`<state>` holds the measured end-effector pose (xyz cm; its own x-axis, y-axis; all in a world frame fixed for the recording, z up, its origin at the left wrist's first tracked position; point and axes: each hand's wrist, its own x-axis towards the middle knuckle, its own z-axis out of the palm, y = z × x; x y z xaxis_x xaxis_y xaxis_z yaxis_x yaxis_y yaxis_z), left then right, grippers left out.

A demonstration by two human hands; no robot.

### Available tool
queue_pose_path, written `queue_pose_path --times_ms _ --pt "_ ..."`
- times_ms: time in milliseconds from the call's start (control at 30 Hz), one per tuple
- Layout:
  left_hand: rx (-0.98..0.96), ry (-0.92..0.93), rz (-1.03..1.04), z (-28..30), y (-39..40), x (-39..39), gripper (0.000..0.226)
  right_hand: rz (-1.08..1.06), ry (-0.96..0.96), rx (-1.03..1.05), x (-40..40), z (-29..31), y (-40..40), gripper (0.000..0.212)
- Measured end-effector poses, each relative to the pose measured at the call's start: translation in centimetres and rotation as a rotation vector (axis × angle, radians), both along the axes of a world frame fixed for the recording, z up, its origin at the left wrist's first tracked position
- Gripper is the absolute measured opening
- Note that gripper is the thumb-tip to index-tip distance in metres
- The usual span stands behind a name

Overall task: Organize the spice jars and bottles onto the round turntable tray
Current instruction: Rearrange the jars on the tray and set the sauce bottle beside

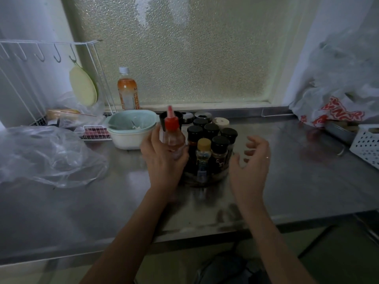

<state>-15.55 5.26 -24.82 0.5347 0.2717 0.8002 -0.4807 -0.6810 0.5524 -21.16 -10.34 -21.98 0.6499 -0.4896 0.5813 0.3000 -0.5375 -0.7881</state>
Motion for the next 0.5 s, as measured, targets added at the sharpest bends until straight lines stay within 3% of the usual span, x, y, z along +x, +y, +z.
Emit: queue_pose_path --times_ms 100,200,300,400,500 --pt "0.171 -0.218 -0.032 0.6 -1.0 -1.1 0.062 0.074 0.224 0.034 1.6 -0.8 -1.7 0.068" --pt "0.315 0.021 -0.162 0.7 -2.8 -2.0 0.059 0.240 0.379 0.010 2.6 -1.1 -2.7 0.073" --pt "0.279 0.238 -0.106 0.4 -3.0 -1.4 0.047 0.351 0.393 -0.094 2.6 -1.3 -2.7 0.063" --pt "0.277 0.149 -0.068 0.2 -2.3 -1.3 0.036 0.372 0.341 -0.120 2.5 -1.5 -2.2 0.066" --pt "0.035 0.067 -0.056 0.5 -1.4 -1.7 0.038 0.302 0.292 -0.180 3.0 -1.7 -1.6 0.067"
